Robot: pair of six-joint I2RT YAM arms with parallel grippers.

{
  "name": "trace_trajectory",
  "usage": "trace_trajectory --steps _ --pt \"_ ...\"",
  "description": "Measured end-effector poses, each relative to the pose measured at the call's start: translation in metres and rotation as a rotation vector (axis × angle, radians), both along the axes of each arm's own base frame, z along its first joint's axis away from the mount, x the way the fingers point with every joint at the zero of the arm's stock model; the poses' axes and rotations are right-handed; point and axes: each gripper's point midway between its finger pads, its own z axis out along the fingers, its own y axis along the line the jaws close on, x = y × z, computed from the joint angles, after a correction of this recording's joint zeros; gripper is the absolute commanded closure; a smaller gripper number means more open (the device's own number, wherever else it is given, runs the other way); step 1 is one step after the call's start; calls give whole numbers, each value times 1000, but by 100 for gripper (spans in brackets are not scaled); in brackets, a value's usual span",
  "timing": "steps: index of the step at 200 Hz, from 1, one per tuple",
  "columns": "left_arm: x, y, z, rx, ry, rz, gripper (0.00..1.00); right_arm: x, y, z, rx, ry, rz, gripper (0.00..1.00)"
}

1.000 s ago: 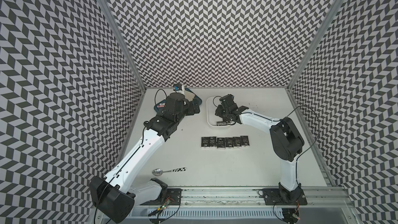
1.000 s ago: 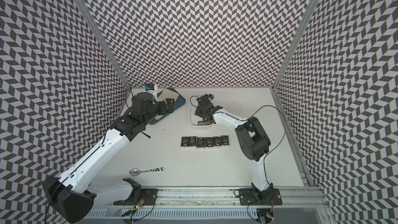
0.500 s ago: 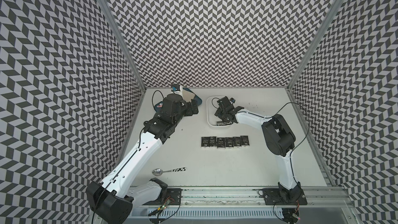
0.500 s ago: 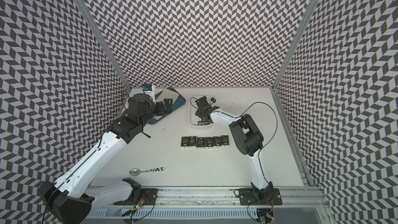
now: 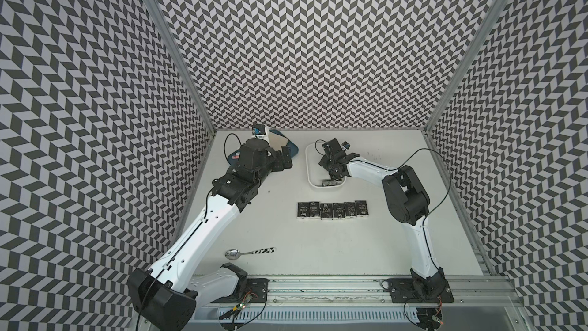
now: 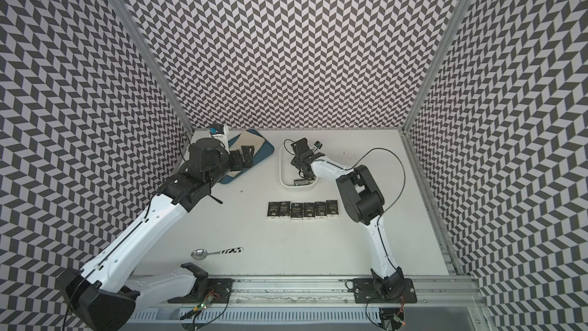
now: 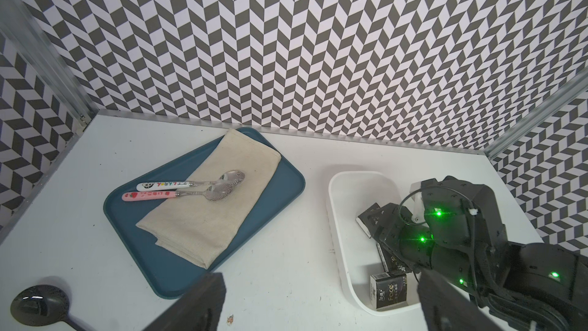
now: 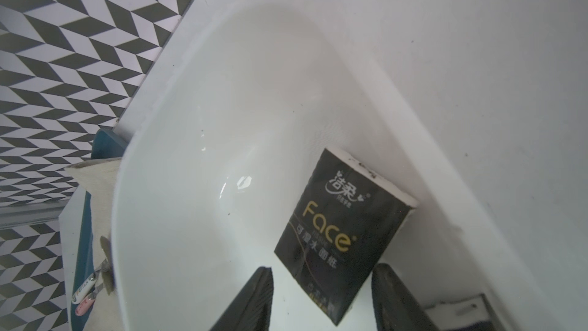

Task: Take the pocket tissues out of the storage box
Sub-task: Pick up the pocket tissues from the storage box.

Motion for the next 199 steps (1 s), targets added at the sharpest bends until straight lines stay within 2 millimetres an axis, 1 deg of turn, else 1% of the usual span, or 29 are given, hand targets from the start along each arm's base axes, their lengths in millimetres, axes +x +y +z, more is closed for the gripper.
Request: trace_trajectory --steps 12,39,60,88,121,140,159,174,199 --pt "0 0 -1 2 3 0 1 4 0 -1 0 -1 -3 49" --pt "0 0 -1 6 4 0 1 12 3 -6 -4 -4 5 61" --pt "1 0 -3 9 7 1 1 15 4 -11 -7 -1 16 68" --pt "0 1 -3 13 11 1 1 17 4 -10 -15 -13 33 81" --pt "2 0 -4 14 13 1 1 18 5 -8 -35 -29 64 85" --pt "3 -1 -3 14 14 1 1 18 7 -2 -45 -41 94 86" --pt "3 -1 -2 14 12 1 1 14 9 10 -47 -62 138 87" --pt "3 -1 -1 13 10 1 1 9 9 30 -44 -90 179 87" --pt "3 -1 -1 13 10 2 1 -6 3 81 -30 -170 247 87"
